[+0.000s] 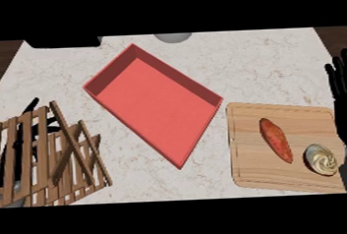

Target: Pick the sweet potato from the cutting board and place it in the cardboard box

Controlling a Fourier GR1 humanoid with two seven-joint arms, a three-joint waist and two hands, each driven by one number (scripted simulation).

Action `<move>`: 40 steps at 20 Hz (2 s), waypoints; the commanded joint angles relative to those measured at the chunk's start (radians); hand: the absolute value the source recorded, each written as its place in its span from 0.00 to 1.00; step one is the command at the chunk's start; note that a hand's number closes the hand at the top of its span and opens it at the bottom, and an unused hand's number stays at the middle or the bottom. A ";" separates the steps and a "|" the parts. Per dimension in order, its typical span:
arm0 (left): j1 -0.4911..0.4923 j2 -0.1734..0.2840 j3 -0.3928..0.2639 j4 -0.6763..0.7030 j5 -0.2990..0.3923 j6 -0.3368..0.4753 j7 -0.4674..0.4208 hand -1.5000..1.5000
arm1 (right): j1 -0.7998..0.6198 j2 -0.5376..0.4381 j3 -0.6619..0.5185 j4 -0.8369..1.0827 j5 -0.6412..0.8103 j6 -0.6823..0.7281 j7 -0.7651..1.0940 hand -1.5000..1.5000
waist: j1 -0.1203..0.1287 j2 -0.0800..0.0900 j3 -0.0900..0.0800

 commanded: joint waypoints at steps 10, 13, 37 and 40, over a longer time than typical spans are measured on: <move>0.108 0.036 -0.090 -0.171 0.125 -0.081 0.035 0.50 | -0.105 -0.029 0.092 0.219 0.058 0.175 -0.083 0.00 | 0.006 0.032 0.026; 0.114 -0.007 -0.151 -0.186 0.081 -0.041 0.071 0.50 | -0.103 0.030 0.060 0.308 -0.018 0.257 -0.210 0.00 | 0.002 0.021 0.024; 0.079 -0.009 -0.087 -0.198 0.057 -0.091 0.152 0.50 | -0.271 -0.444 0.425 0.319 0.546 0.784 -0.031 0.00 | -0.005 0.010 0.020; 0.047 -0.036 -0.082 -0.179 0.042 -0.077 0.185 0.50 | -0.241 -0.439 0.420 0.307 0.572 0.780 -0.011 0.00 | -0.010 0.010 0.021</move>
